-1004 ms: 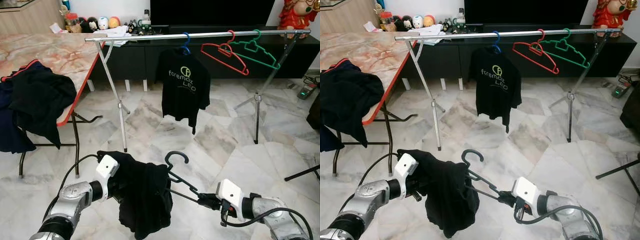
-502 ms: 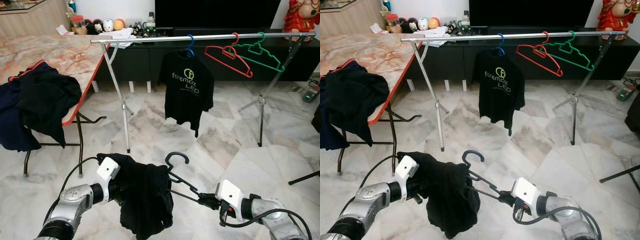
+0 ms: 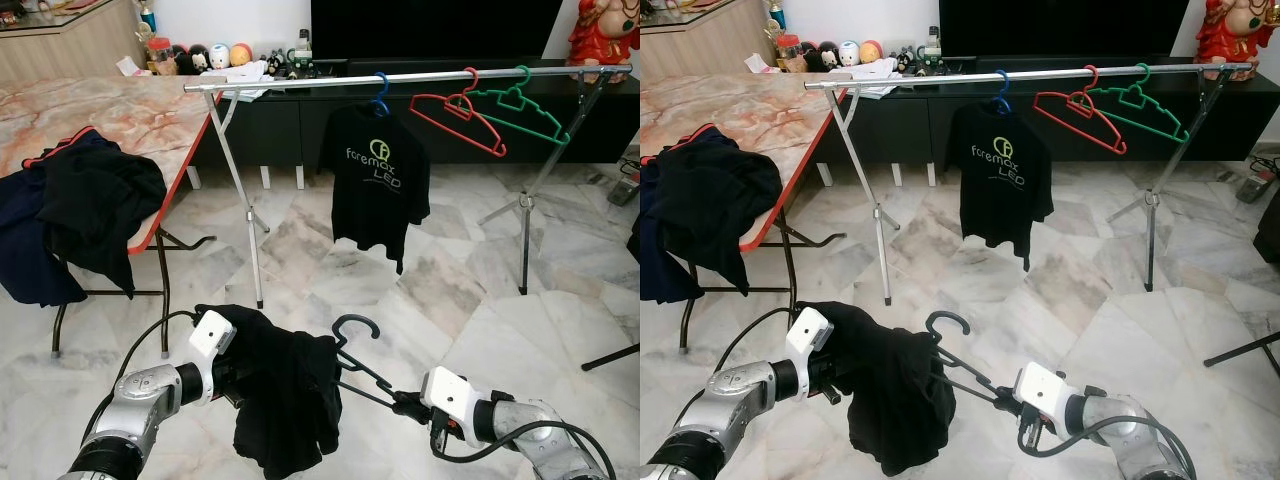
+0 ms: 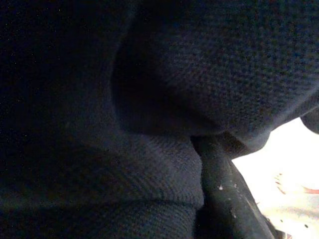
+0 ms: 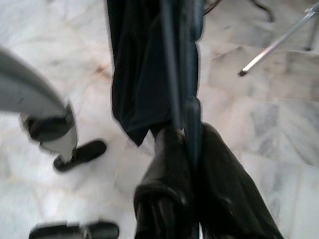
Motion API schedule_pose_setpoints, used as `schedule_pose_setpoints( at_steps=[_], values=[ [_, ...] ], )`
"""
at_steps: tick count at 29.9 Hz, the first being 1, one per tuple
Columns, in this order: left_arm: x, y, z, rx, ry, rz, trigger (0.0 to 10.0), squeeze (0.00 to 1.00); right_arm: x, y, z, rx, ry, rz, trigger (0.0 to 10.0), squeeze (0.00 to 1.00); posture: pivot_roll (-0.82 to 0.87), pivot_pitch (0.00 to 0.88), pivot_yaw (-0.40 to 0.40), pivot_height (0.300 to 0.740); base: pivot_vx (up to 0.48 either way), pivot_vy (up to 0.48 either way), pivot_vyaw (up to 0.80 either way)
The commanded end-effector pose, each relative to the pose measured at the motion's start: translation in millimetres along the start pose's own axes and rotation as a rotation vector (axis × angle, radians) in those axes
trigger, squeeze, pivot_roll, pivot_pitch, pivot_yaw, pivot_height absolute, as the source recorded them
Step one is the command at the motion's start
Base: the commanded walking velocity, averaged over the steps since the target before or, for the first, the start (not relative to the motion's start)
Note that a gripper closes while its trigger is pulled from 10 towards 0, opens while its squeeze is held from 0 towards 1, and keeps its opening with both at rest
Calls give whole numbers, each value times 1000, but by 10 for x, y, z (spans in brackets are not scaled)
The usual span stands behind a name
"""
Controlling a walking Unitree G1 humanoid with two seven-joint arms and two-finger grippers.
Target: Hang hanger
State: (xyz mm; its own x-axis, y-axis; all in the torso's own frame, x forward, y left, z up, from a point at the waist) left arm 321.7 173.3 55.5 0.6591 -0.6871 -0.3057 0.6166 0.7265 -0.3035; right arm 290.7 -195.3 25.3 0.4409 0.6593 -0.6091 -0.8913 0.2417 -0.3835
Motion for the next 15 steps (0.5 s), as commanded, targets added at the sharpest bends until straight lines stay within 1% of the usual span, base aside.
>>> schedule_pose_setpoints(
  at_steps=[1, 3, 5, 6, 8, 11, 13, 14, 15],
  values=[
    [-68, 38, 34, 28, 4, 14, 0, 0, -44, 115, -143, -1, 67, 41, 0, 0, 3, 82, 58, 740, 0, 0, 0],
    [-136, 92, -25, 49, 39, 44, 0, 0, -124, 179, -296, -32, 162, 74, 0, 0, 0, 84, 53, 740, 0, 0, 0],
    [-161, 111, -45, 57, 54, 53, 0, 0, -143, 191, -333, -41, 186, 79, 0, 0, 0, 84, 53, 740, 0, 0, 0],
    [-187, 130, -64, 68, 70, 60, 0, 0, -165, 217, -382, -46, 216, 88, 0, 0, -3, 86, 51, 740, 0, 0, 0],
    [-272, 193, -109, 89, 107, 87, 0, 0, -229, 342, -535, -52, 300, 127, 0, 0, 0, 88, 49, 740, 0, 0, 0],
    [-312, 227, -115, 96, 114, 108, 0, 0, -251, 413, -589, -30, 316, 139, 0, 0, 2, 89, 47, 740, 0, 0, 0],
    [-387, 325, -113, 122, 115, 187, 0, 0, -275, 527, -660, 9, 332, 151, 0, 0, 0, 89, 49, 740, 0, 0, 0],
    [-387, 325, -113, 122, 115, 187, 0, 0, -275, 527, -660, 9, 332, 151, 0, 0, 0, 89, 49, 740, 0, 0, 0],
    [-412, 386, -105, 140, 114, 245, 0, 0, -288, 567, -689, 10, 345, 163, 0, 0, -1, 90, 51, 740, 0, 0, 0]
  ],
)
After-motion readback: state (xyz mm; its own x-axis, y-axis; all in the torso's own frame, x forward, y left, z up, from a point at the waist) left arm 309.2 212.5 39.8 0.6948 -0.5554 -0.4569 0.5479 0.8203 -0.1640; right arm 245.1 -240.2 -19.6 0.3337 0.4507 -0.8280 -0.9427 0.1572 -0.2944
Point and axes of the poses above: a point about 5 cm out from each wrist's last joint towards the gripper, its own x axis pointing out of the wrist towards the gripper, its own z axis along the axis of the wrist's last joint, y = z × x, the point moved 2 cm from there along x, pointing out of the wrist towards the gripper, and after that the axes turned 11 degrees about -x, right-handed, at the moved point
